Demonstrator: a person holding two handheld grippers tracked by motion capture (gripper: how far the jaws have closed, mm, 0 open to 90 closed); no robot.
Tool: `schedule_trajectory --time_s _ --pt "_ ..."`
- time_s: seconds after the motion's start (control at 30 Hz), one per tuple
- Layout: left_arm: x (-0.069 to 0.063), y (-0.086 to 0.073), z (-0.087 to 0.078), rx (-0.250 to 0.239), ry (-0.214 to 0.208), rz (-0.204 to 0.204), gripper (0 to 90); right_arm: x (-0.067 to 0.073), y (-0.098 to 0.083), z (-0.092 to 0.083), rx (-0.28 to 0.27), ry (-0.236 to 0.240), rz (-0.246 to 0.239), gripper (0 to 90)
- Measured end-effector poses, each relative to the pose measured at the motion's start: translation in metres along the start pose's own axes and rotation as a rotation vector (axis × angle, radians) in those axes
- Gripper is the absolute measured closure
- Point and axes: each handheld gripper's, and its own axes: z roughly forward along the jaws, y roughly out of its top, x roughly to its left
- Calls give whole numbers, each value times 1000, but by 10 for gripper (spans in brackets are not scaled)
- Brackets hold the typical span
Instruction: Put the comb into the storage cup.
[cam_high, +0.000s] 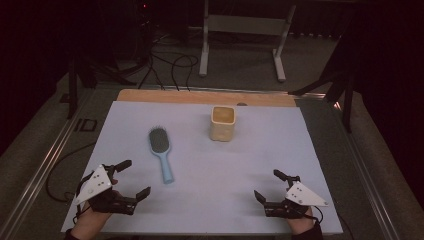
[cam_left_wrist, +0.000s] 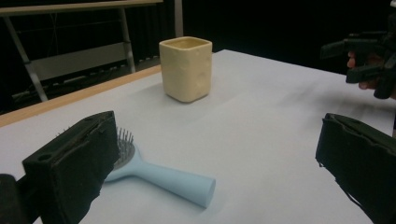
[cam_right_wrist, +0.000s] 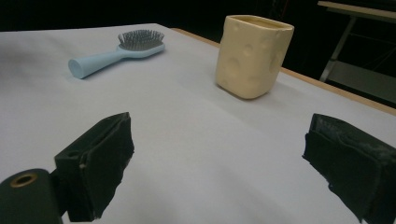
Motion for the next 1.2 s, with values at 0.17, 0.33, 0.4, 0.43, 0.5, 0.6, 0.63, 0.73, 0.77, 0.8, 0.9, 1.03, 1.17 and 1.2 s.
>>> schedule_trajectory --time_s 0.17,0.33,0.4,0.43,0.5,0.6,0.63,0.73,0.77,0.8,0.9,1.03,1.17,1.2 --pt "3 16 6 8 -40 2 0 0 0 0 -7 4 6 77" --pt "6 28 14 28 -76 2 0 0 1 0 -8 7 5 77" --pt "6 33 18 39 -80 24 0 0 1 1 -9 9 9 77" --pt "7 35 21 39 -84 21 0 0 1 1 -8 8 9 77" --pt "9 38 26 50 -105 13 0 -1 1 1 -9 9 11 77" --pt "9 41 35 66 -113 28 0 -1 1 1 -13 9 12 77" --pt "9 41 38 72 -115 27 0 -1 1 0 -14 9 9 78" --pt "10 42 49 88 -123 22 0 -1 1 0 -16 14 10 77" --pt "10 42 49 88 -123 22 0 -1 1 0 -16 14 10 77" --pt "10 41 54 89 -127 28 0 -1 1 1 -16 16 9 77" --pt "11 38 63 104 -127 31 40 0 2 0 -19 18 11 77" --pt "14 32 74 111 -126 33 129 0 2 0 -20 20 11 77" --pt "15 24 85 133 -121 41 199 1 2 1 -26 29 12 77" --pt "16 20 90 144 -121 34 212 0 2 1 -26 30 9 77"
